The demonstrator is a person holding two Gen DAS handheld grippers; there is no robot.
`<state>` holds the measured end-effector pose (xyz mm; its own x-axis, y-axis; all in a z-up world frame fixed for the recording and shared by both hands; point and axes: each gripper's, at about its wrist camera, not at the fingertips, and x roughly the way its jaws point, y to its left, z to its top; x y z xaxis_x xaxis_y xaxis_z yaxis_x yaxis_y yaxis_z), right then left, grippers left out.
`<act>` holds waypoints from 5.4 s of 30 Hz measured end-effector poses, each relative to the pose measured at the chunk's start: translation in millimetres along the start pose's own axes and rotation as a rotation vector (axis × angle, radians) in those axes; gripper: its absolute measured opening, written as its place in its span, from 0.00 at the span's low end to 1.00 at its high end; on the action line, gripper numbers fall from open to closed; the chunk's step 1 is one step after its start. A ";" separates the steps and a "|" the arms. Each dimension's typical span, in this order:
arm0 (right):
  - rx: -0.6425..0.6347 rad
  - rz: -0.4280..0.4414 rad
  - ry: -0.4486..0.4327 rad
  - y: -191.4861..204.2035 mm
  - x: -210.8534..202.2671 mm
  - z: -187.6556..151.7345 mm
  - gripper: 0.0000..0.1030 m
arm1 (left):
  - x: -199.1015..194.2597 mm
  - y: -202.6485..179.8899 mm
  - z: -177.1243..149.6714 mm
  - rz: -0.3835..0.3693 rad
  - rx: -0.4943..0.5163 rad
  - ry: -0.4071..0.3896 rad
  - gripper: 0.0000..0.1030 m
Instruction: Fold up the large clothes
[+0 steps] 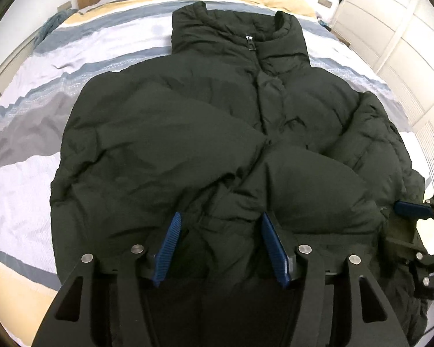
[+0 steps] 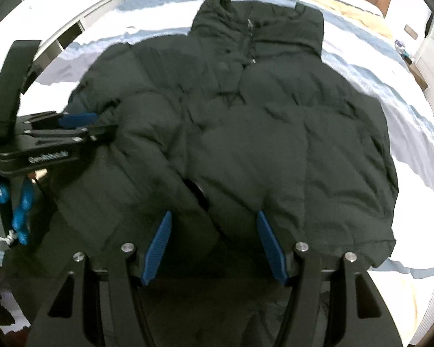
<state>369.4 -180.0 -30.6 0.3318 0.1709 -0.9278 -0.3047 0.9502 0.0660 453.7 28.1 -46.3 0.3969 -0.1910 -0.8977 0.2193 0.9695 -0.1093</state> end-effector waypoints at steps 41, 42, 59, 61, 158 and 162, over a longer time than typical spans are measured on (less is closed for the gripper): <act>0.125 -0.056 -0.039 -75.3 -21.3 19.3 0.58 | -13.0 -18.8 38.2 0.205 0.079 0.062 0.76; 0.129 -0.056 -0.040 -77.5 -20.4 20.4 0.58 | -12.3 -18.4 40.7 0.208 0.081 0.061 0.77; 0.173 -0.044 -0.097 -118.0 -7.4 63.1 0.64 | 11.2 4.3 103.6 0.168 0.071 0.046 0.89; 0.198 -0.034 -0.127 -132.4 -5.4 81.7 0.64 | 16.0 17.4 124.3 0.145 0.044 0.030 0.90; 0.440 0.160 -0.175 -169.3 35.3 84.6 0.32 | 45.5 72.4 97.4 -0.158 -0.168 -0.095 0.14; 0.401 0.134 -0.165 -165.6 23.1 76.6 0.36 | 34.0 71.7 89.6 -0.158 -0.158 -0.093 0.24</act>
<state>495.9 -313.5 -34.8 0.4607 0.3073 -0.8326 0.0047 0.9373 0.3485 562.7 77.3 -46.4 0.4511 -0.3482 -0.8218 0.1457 0.9371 -0.3170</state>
